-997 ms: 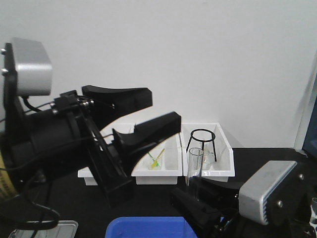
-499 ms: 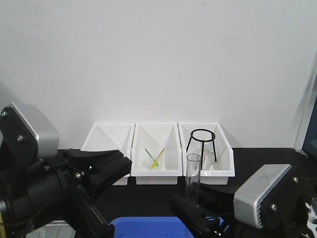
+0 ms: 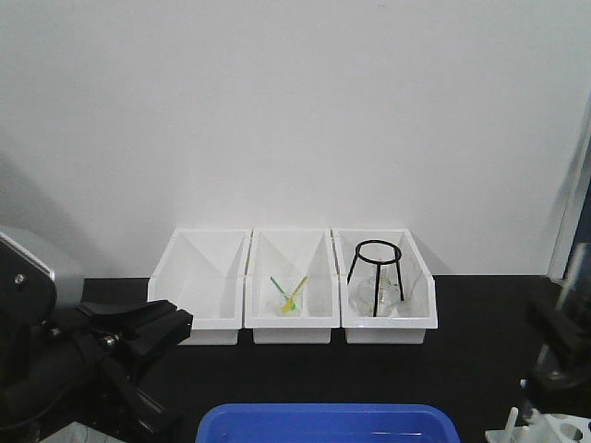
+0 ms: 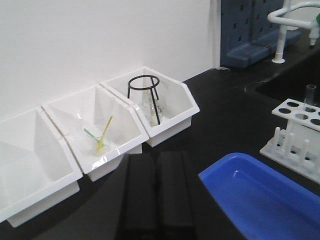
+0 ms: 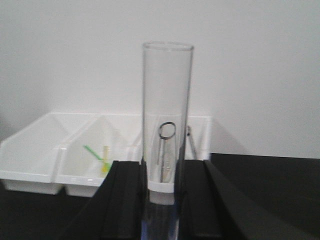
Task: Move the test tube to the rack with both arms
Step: 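Carry the tube with the right gripper above the white rack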
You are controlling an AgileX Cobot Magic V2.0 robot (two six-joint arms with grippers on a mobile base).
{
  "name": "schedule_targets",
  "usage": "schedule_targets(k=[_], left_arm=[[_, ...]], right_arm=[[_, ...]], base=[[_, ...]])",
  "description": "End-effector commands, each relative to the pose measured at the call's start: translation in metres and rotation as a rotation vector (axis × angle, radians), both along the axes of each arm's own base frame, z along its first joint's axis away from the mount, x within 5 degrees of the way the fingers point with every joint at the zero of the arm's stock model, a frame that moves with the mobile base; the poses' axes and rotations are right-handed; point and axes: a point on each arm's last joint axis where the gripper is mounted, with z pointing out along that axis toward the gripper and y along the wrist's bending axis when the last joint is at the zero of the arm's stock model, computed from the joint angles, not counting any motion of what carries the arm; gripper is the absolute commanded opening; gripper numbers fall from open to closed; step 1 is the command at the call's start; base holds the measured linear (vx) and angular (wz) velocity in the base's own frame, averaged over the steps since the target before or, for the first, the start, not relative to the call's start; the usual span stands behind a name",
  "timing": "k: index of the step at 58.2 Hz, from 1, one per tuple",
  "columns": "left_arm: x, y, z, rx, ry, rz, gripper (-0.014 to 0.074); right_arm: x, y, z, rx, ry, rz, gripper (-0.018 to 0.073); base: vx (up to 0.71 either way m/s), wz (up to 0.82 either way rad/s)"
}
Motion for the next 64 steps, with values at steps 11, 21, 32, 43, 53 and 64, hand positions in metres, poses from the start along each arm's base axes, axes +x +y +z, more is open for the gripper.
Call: schedule_targets(k=[11, 21, 32, 43, 53, 64], left_arm=[[-0.003, 0.003, 0.012, -0.035, -0.026, 0.011, -0.0007], [-0.003, 0.002, 0.012, -0.036, -0.026, 0.011, -0.0007], [-0.003, 0.002, 0.012, -0.030, -0.029, 0.009, -0.0007], [-0.003, 0.003, 0.012, -0.016, -0.038, 0.010, -0.0007], [-0.003, 0.003, 0.012, -0.010, -0.041, 0.009, -0.0007], [-0.003, 0.003, 0.012, -0.010, -0.041, 0.010, -0.0007]], right_arm=[[-0.032, -0.052, -0.009, -0.072, -0.212, -0.288, -0.0011], [-0.033, -0.058, -0.018, -0.101, -0.249, -0.329, -0.0011], [-0.017, -0.062, -0.026, -0.071, -0.251, -0.342, -0.0011], [-0.001, -0.063, -0.038, -0.020, -0.229, -0.327, -0.0011], [0.007, -0.063, -0.045, 0.002, -0.222, -0.316, -0.0011], [0.013, -0.058, -0.050, -0.001, -0.230, -0.257, -0.0011]], base=[[0.00, 0.00], [0.00, 0.00], [0.00, 0.00], [0.00, 0.00], [0.00, 0.00], [0.00, 0.00]])
